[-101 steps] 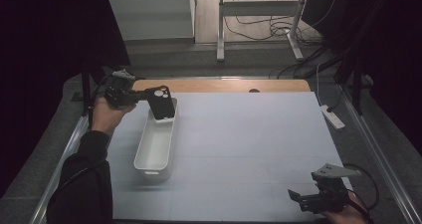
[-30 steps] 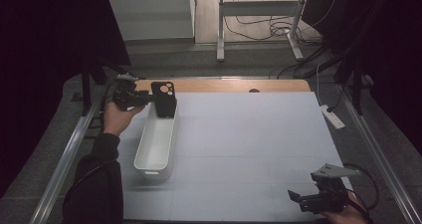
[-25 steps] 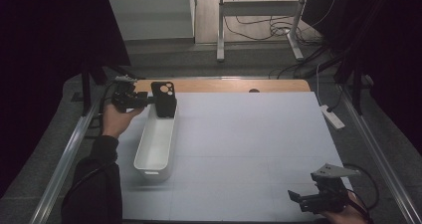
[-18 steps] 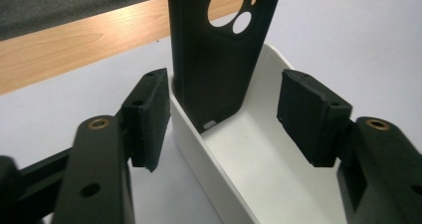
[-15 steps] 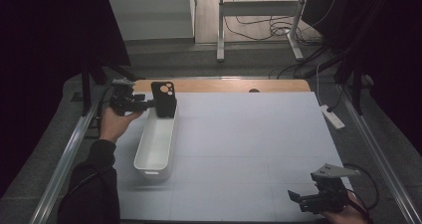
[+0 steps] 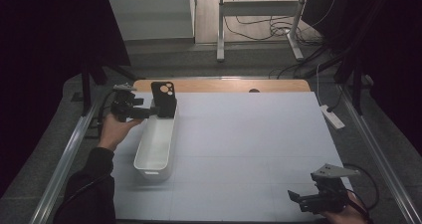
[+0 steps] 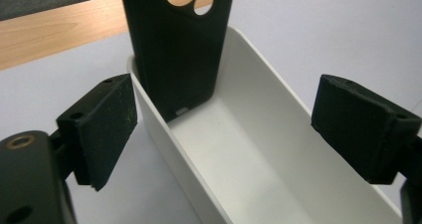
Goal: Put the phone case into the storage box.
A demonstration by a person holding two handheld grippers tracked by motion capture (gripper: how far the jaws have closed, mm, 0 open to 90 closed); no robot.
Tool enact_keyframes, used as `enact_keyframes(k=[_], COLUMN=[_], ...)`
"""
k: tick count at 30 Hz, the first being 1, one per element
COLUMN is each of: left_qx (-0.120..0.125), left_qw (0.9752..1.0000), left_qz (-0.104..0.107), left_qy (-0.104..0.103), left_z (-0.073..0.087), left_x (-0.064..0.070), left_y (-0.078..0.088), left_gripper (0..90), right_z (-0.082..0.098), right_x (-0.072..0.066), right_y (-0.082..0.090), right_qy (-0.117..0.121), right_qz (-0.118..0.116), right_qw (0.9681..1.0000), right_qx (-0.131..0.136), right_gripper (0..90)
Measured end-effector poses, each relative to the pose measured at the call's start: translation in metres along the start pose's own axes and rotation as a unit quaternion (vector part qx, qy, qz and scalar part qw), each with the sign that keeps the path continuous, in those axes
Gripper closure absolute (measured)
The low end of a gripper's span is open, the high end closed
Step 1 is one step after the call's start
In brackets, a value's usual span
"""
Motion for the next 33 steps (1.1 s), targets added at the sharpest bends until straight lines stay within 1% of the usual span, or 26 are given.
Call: enact_keyframes(k=[6,9,11,12,14,17,21,23,24,28,29,33], left_qx=[0.006,0.007,0.005,0.005,0.005,0.008,0.013,0.014,0.015,0.02,0.02,0.018], left_qw=[1.0,0.9999,0.9998,0.9998,0.9998,0.9997,0.9994,0.9994,0.9991,0.9984,0.9984,0.9974], left_qz=[0.006,0.016,0.018,0.015,0.015,0.014,0.015,0.016,0.027,0.04,0.04,0.055], left_qy=[0.001,0.0,-0.005,-0.01,-0.012,-0.021,-0.028,-0.029,-0.029,-0.036,-0.036,-0.043], left_z=[0.005,0.009,0.011,0.012,0.012,0.014,0.017,0.018,0.019,0.022,0.022,0.024], left_x=[0.006,0.011,0.014,0.016,0.017,0.021,0.029,0.03,0.033,0.039,0.039,0.045], left_y=[0.003,0.005,0.006,0.007,0.008,0.011,0.014,0.014,0.015,0.017,0.017,0.019], left_gripper=[8.9,6.3,4.2,3.4,2.2,1.1,0.0,0.0,0.0,0.0,0.0,0.0], right_z=[0.0,0.0,0.0,0.0,0.0,0.0,0.0,0.0,0.0,0.0,0.0,0.0], right_x=[0.0,0.0,0.0,0.0,0.0,0.0,0.0,0.0,0.0,0.0,0.0,-0.001], right_y=[0.0,0.0,0.0,0.0,0.0,0.0,0.0,0.0,0.0,0.0,0.0,0.0], right_qy=[0.0,0.0,0.0,0.0,0.0,0.0,0.0,0.0,0.0,0.0,0.0,0.0], right_qz=[0.0,0.0,0.0,0.0,0.001,0.001,0.001,0.001,0.001,0.002,0.002,0.002], right_qw=[1.0,1.0,1.0,1.0,1.0,1.0,1.0,1.0,1.0,1.0,1.0,1.0], right_qx=[-0.001,0.0,-0.001,0.0,0.0,0.0,0.0,0.0,0.001,0.001,0.0,0.0], right_gripper=[0.0,0.0,0.0,0.0,0.0,0.0,0.0,0.0,0.0,0.0,0.0,0.0])
Point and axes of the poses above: each handheld gripper's, and its own axes: y roughly backward along the jaws, z roughly out of its underside, x roughly to its right, the point moved 5 cm from there along -y, roughly forward along the jaws, and after that the axes turned 1 degree about -z, right-handed, at the moved point
